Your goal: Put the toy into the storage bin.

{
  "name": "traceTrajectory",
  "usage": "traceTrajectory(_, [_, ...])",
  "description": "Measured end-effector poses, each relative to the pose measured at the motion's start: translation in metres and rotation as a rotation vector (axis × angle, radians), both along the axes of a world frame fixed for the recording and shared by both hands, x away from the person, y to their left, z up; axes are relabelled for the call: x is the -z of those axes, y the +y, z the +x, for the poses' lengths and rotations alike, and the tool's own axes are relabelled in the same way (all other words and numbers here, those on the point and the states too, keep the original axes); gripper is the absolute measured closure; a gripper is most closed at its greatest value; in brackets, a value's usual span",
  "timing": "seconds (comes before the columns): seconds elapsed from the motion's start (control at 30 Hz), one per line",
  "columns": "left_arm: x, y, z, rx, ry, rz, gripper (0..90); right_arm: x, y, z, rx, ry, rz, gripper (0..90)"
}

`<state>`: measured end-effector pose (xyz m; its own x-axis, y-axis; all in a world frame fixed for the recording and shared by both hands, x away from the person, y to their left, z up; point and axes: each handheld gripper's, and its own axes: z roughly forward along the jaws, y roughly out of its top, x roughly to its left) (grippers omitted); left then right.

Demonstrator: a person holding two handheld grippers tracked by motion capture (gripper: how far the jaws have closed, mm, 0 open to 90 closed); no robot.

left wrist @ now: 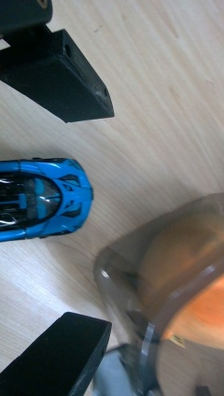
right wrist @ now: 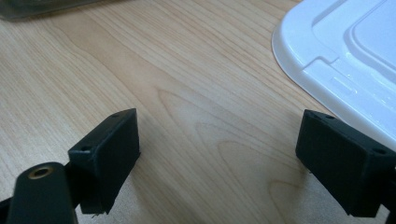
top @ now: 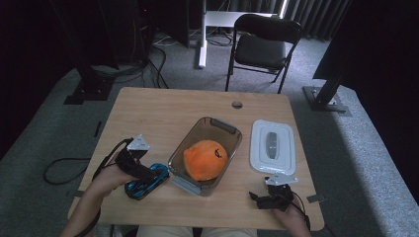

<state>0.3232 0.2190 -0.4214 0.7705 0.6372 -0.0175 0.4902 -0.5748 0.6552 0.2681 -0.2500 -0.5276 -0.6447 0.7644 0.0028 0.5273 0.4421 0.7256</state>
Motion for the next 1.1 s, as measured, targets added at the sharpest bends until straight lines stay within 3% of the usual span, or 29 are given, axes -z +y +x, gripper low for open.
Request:
traceTrajectory(0.23, [0.013, 0.009, -0.004, -0.039, 0.016, -0.001, 2.2, 0.0, 0.0, 0.0, 0.0, 0.0, 0.0, 13.1])
traceTrajectory(0.67, [0.037, 0.013, -0.013, -0.08, 0.04, 0.04, 2.2, 0.0, 0.0, 0.0, -0.001, 0.0, 0.0, 13.1])
traceTrajectory(0.7, [0.041, 0.012, -0.014, -0.091, 0.044, 0.06, 2.2, 0.0, 0.0, 0.0, 0.0, 0.0, 0.0, 13.1])
traceTrajectory(0.83, [0.048, 0.014, -0.016, -0.098, 0.053, 0.063, 2.3, 0.0, 0.0, 0.0, 0.0, 0.001, -0.001, 13.1])
traceTrajectory(0.93, [0.054, 0.012, -0.017, -0.11, 0.058, 0.099, 2.2, 0.0, 0.0, 0.0, 0.001, 0.001, 0.001, 13.1])
traceTrajectory(1.0, [0.058, 0.012, -0.017, -0.099, 0.074, 0.102, 2.2, 0.0, 0.0, 0.0, 0.001, 0.001, 0.001, 13.1])
traceTrajectory(1.1, [0.064, 0.009, -0.016, -0.125, 0.078, 0.145, 2.2, 0.0, 0.0, 0.0, 0.001, 0.001, 0.001, 13.1])
